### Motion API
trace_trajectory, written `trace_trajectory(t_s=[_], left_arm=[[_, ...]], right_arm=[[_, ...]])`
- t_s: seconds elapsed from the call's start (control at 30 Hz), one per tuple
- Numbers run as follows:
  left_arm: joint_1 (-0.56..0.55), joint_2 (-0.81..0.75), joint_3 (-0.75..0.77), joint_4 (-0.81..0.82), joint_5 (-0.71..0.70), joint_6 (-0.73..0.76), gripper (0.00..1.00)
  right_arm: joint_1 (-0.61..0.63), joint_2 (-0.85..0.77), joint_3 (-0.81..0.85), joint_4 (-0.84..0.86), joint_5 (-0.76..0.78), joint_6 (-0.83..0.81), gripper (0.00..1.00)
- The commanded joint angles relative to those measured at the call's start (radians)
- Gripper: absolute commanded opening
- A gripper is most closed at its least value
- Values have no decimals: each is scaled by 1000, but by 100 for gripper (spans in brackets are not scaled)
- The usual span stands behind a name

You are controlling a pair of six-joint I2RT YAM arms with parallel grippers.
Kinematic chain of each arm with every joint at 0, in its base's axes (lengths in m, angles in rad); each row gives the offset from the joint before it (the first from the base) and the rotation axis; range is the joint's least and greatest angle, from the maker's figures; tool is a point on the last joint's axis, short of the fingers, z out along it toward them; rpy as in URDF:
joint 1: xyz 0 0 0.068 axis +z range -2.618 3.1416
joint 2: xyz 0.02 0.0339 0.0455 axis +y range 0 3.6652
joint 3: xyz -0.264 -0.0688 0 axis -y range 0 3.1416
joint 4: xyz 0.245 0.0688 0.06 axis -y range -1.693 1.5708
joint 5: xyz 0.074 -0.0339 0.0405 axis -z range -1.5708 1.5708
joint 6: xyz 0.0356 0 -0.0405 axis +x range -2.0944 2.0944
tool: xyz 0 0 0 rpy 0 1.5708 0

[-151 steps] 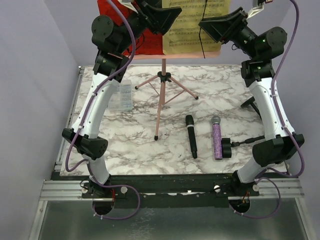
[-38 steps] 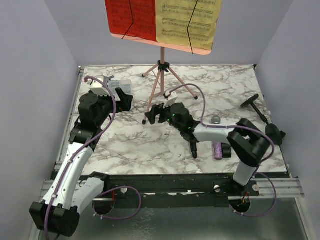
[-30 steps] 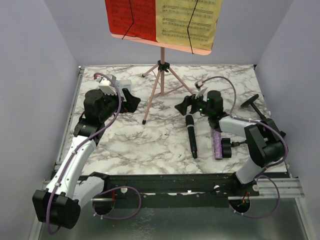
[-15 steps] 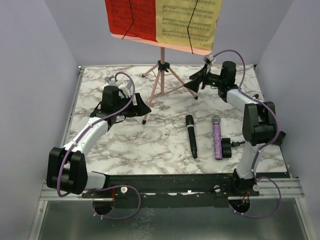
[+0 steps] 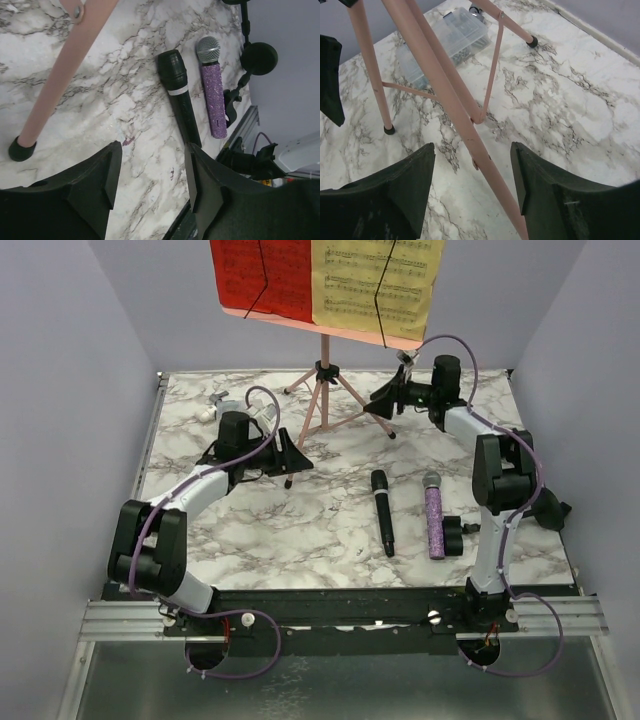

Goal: Set up the instrument practice props

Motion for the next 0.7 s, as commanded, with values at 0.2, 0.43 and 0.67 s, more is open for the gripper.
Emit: trace_trajectory(t_s=[0.2, 0.43, 0.67], left_arm=[[-94, 102, 26, 135, -123, -84, 53], [-109, 155, 7, 190, -359, -174, 51], [-105, 205, 39, 181, -412, -155, 51]], right_arm=[[33, 74, 71, -118, 8, -102, 59], [46, 80, 76, -121, 41, -126, 51], [63, 68, 44, -103, 62, -129, 48]])
